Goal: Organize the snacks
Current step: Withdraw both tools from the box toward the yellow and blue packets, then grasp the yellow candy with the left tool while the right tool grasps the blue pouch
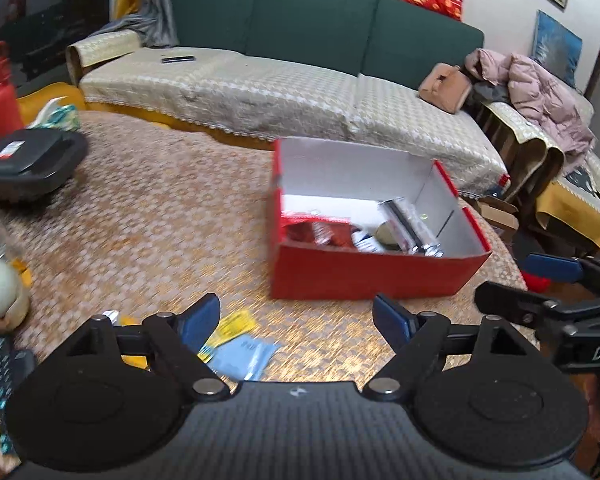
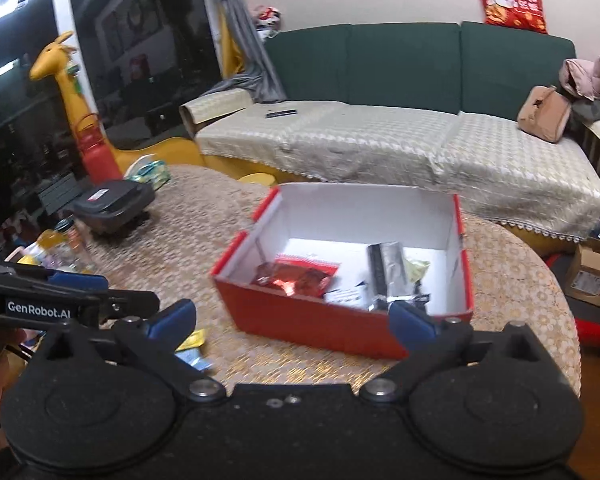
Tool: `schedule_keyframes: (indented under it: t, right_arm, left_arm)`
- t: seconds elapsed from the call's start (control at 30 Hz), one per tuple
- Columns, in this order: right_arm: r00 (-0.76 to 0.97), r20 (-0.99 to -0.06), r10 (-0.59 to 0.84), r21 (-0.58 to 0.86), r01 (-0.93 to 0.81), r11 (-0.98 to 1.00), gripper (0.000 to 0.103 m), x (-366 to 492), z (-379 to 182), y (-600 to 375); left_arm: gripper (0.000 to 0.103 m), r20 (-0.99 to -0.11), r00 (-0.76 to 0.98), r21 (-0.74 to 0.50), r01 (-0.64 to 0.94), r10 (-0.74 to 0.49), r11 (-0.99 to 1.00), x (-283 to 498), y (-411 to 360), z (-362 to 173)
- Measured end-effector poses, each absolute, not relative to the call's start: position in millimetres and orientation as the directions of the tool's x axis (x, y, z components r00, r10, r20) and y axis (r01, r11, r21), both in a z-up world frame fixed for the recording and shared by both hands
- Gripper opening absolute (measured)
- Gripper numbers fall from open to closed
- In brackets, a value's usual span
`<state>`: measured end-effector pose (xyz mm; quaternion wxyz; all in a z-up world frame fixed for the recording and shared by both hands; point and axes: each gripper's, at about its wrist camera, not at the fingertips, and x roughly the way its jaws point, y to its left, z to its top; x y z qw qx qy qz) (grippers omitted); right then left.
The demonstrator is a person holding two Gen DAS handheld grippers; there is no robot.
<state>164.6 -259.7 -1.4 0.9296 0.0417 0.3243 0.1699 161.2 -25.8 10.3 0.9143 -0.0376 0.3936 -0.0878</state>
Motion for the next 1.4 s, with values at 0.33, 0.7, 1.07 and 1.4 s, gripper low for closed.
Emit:
schedule_keyframes:
  t: [0.33,0.7,1.07,1.4]
  right_arm:
    - [0.702,-0.606,0.374,0.182,-0.336,0.924,0.103,133,-22,-215]
    - [0.641,-0.659,0.394,0.079,-0.461,0.884,0.103,128,-42,-159]
    - [0.552,-0.727,0.409,0.057,-0.545,0.836,0.102,164,-79,-120]
    - [0.484,-0.778,0.401,0.040,-0.598,0.800,0.096,205,-113,-93]
  left_arm:
    - [0.088,-0.719,0.691,-0.099,0.004,-0.074,0.995,102,31,-19]
    - [0.088,-0.726,0.686,-0.079,-0.027,-0.039,0.997,103,70,-44]
    - [0.088,-0.727,0.682,-0.075,0.031,-0.076,0.997,148,94,-70]
    - [0.088,-0.766,0.636,-0.051,0.086,-0.094,0.995,188,95,-97]
